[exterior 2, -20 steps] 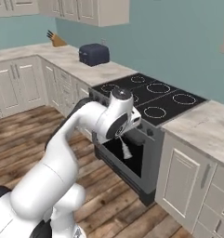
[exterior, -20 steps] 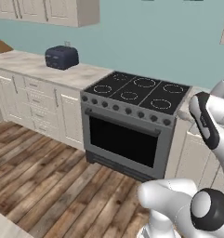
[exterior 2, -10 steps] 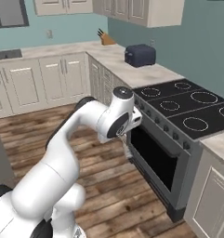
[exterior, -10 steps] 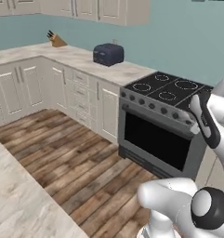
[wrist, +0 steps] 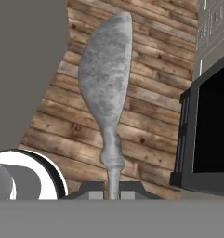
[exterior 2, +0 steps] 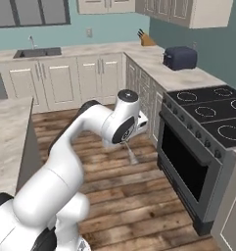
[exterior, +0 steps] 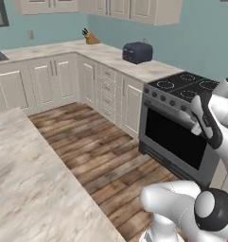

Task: Take the fork and place it on the left side of the plate. Then take the spoon and place it on the right side of the plate. Make sure they're directly next to the plate.

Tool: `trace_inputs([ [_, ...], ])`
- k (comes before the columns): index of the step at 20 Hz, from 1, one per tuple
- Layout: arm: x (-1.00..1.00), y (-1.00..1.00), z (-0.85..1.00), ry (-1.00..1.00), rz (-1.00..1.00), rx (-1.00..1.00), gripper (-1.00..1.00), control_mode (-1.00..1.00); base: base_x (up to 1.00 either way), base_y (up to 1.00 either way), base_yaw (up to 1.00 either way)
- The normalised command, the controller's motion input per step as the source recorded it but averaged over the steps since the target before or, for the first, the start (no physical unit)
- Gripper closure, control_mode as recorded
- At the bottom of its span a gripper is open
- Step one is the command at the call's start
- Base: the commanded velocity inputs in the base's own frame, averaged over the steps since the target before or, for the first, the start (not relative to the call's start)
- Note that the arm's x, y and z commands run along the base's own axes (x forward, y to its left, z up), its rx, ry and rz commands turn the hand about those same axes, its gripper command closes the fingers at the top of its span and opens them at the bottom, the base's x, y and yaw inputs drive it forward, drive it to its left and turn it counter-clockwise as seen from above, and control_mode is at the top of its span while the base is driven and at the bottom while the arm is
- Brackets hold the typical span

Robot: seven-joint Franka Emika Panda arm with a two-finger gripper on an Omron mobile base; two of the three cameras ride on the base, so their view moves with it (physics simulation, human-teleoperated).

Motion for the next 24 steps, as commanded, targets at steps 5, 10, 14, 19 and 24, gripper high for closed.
trace_inputs([
  [5, 0.00, 0.00, 0.00, 0.00, 0.00, 0.00, 1.00, 1.00, -1.00, 0.23, 0.29],
  [10, 0.00, 0.00, 0.00, 0.00, 0.00, 0.00, 1.00, 1.00, -1.00, 0.38, 0.28],
  [14, 0.00, 0.00, 0.00, 0.00, 0.00, 0.00, 1.00, 1.00, -1.00, 0.49, 0.28],
  [19, 0.00, 0.00, 0.00, 0.00, 0.00, 0.00, 1.00, 1.00, -0.86, 0.95, 0.25],
  [24, 0.00, 0.00, 0.00, 0.00, 0.00, 0.00, 1.00, 1.00, -0.59, 1.00, 0.18],
])
